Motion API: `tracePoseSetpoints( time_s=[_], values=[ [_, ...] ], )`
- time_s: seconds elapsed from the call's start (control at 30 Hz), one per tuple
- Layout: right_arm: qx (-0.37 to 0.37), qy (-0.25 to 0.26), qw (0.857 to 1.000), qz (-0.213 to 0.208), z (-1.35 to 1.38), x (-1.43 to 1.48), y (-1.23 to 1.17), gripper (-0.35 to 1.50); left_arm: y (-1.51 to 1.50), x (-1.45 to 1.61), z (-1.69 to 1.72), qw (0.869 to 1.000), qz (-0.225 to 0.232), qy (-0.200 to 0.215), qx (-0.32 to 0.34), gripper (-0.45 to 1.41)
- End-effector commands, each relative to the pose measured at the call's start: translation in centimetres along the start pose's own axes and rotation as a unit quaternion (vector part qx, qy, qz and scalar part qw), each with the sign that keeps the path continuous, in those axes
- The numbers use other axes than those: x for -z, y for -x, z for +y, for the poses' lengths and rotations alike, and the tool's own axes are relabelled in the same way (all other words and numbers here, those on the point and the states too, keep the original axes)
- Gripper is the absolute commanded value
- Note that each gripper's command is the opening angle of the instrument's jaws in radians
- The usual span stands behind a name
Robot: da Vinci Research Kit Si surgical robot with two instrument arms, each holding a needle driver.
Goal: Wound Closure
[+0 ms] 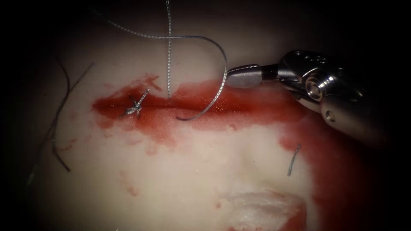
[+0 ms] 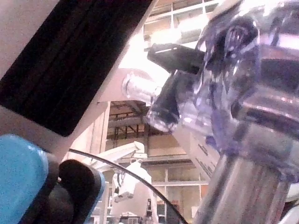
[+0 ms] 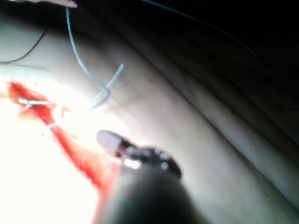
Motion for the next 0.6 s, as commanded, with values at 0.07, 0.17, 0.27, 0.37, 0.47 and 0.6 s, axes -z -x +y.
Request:
tracePoseSetpoints(
  time_s=[0.07,0.17,0.27,0.37,0.47,0.6],
  values=[
    [-0.001,-0.026,0.999,0.025,-0.05,-0.30,-0.11,-0.35,0.07,-0.10,0.03,1.000,0.001,0.000,-0.003,-0.45],
    [-0.010,-0.054,0.996,0.071,-0.19,-0.47,-0.20,-0.35,0.03,-0.11,-0.02,1.000,0.006,-0.007,-0.006,-0.45],
    [0.006,-0.052,0.992,0.117,-0.29,-0.60,-0.33,-0.35,-0.06,-0.07,-0.11,1.000,0.019,-0.017,-0.013,-0.45],
    [0.069,0.031,0.985,0.156,-0.35,-0.67,-0.45,-0.35,-0.17,0.00,-0.27,0.999,0.035,-0.032,-0.022,-0.45],
    [0.102,0.092,0.974,0.179,-0.37,-0.71,-0.51,-0.35,-0.21,0.09,-0.38,0.997,0.053,-0.052,-0.025,-0.45],
    [0.108,0.163,0.960,0.200,-0.36,-0.72,-0.58,-0.35,-0.20,0.32,-0.57,0.995,0.066,-0.066,-0.018,-0.45]
  ],
)
